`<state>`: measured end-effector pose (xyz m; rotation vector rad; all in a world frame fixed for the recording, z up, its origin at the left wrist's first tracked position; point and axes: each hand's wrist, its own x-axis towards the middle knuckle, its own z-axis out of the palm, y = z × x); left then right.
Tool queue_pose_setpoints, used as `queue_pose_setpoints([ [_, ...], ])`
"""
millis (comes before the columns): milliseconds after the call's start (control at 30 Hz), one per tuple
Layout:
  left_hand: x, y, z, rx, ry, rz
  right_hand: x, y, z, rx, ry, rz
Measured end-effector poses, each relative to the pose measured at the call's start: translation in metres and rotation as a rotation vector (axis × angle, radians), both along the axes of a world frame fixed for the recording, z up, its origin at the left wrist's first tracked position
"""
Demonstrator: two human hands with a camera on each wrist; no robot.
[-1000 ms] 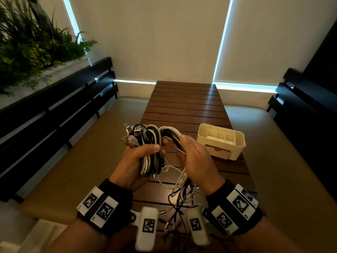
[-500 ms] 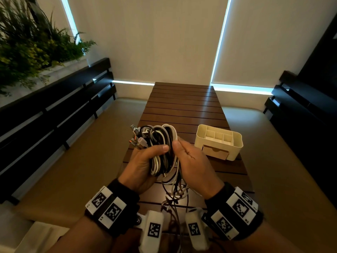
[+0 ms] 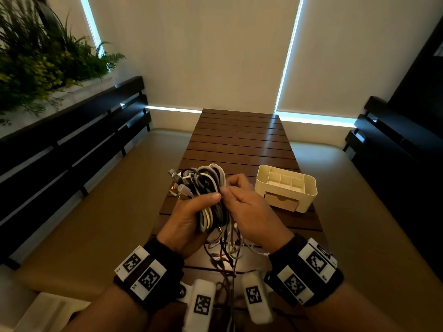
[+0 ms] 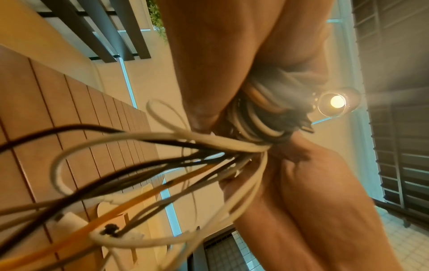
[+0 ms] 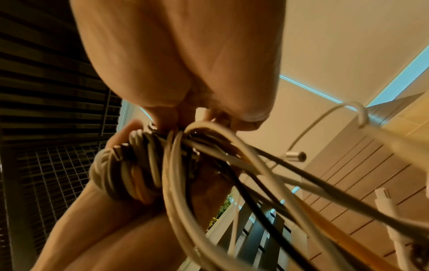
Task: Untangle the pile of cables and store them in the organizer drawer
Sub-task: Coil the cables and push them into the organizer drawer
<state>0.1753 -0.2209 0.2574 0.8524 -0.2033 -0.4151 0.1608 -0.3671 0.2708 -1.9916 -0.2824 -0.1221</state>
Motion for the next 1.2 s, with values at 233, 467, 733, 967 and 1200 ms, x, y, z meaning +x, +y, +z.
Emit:
queue_pose_setpoints([
  [233,-0.001,-0.005,-0.002,0.089,-0.035,0.002,0.006,-0.007,-0.007,-0.526,-0.074,-0.164],
  [467,0.003,-0.01,0.009,0.104,-0.079,0.072,-0.002,-0.001,-0.008,0.217,0.053,0.018],
  [733,0.007,0.004,0.012,-0.009,0.016,0.063,-0.002,-0.007,-0.024,0.394,0.316,0.269],
  [967,0.004,0.006,0.015,0.036,0.038,0.067,0.0,-0.009,-0.006,-0.262,0.208,0.215],
  [1200,0.004,0.0,0.014,0.112,0.014,0.148,0.003,-0.009,-0.027,-0.492,-0.014,0.01],
])
